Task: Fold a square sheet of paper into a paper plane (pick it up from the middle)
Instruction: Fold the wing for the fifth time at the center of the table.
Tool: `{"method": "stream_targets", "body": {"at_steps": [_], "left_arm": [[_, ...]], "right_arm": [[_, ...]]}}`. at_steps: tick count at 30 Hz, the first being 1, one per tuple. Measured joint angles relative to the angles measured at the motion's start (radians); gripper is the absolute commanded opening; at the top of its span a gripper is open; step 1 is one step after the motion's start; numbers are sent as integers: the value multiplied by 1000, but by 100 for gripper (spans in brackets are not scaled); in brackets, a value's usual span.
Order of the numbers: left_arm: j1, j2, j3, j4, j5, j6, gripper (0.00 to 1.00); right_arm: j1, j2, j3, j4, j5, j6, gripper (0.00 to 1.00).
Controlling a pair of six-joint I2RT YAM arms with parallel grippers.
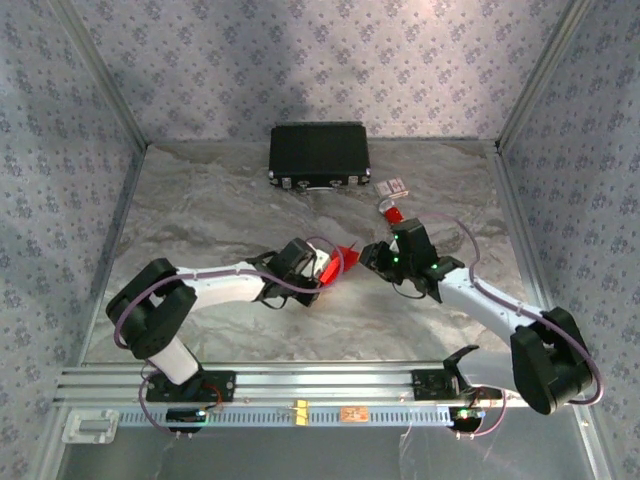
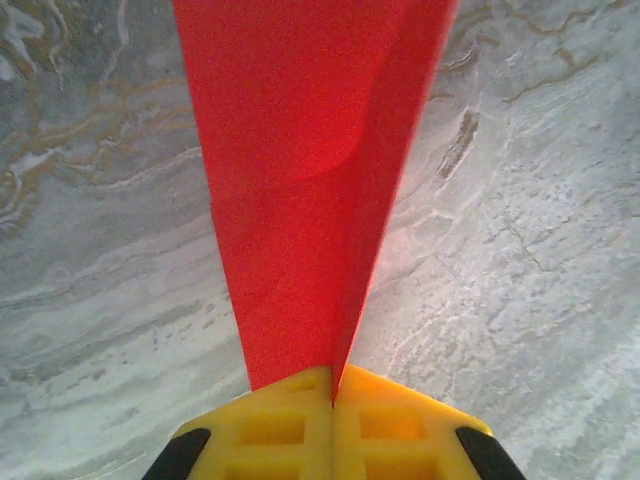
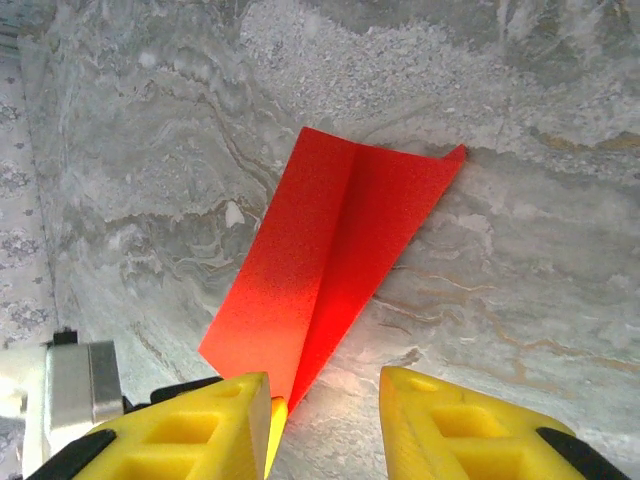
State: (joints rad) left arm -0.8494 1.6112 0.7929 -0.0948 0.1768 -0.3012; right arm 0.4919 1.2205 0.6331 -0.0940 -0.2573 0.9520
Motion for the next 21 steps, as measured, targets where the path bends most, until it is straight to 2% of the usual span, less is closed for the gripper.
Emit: {"method": "stream_targets", "body": {"at_steps": [8, 21], "left_arm": [[49, 29, -7, 58, 211, -42, 0], [51, 106, -1, 78, 310, -73, 0]], "right_arm": [[0, -4, -14, -5, -1, -3, 35], [35, 47, -18, 36, -32, -22, 33]]}}
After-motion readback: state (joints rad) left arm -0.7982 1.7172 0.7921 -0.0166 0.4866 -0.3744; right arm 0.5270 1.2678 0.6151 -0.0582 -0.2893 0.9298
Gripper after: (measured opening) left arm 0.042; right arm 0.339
